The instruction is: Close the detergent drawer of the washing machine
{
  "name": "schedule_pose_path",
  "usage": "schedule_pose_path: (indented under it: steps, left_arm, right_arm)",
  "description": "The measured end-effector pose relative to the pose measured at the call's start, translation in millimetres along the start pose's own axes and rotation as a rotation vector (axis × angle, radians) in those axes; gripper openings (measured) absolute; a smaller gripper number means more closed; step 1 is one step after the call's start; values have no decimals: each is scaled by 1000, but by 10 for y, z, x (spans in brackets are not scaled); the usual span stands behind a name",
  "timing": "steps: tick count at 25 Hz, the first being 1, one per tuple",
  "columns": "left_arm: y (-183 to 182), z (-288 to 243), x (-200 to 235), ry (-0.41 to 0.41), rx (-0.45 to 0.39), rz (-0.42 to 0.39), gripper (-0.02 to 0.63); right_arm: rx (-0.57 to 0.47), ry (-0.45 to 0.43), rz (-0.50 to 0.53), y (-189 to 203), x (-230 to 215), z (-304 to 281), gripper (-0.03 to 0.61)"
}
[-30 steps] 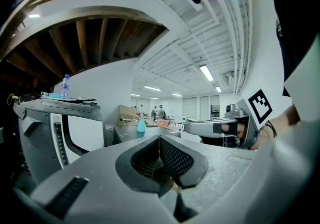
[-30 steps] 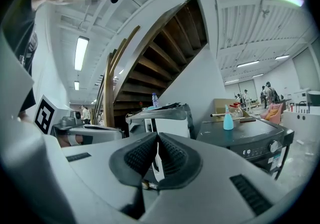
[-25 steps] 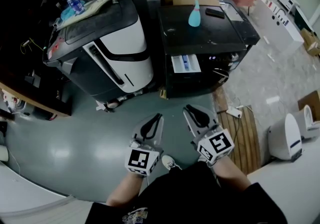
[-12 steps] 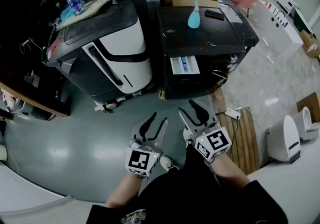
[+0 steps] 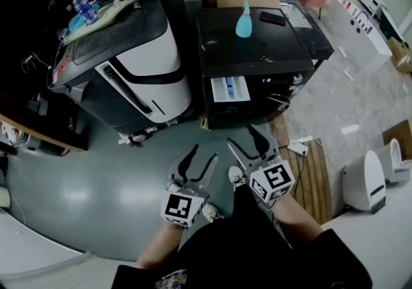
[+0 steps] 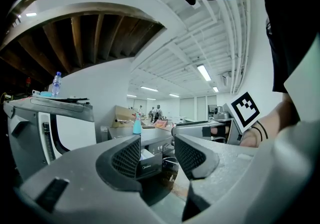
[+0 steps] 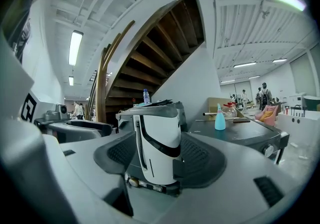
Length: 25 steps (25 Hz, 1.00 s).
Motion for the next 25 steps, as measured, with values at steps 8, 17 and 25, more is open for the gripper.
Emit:
schedule_pose_path:
  steps: [8,17,25]
  left_arm:
    - [105,-507,30,2,28,21,193]
    - [281,-1028,53,47,71,25,193]
    - [412,-1398,82,62,103,36,193]
  right_arm:
    - [40,30,-1,200,-589,-259,288]
    - [130,62,-13,577,-1093,-561,290]
    - [199,75,-36,951,-1486,-810,287]
Point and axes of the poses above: the fingertips, and each gripper's own axes: z backward along the fingers, x to its left, y out of its underside, the point moved 2 cm from there along z, backward along the fingers, and after that the axes turned 6 degrees about y, right-handed, at the moved point
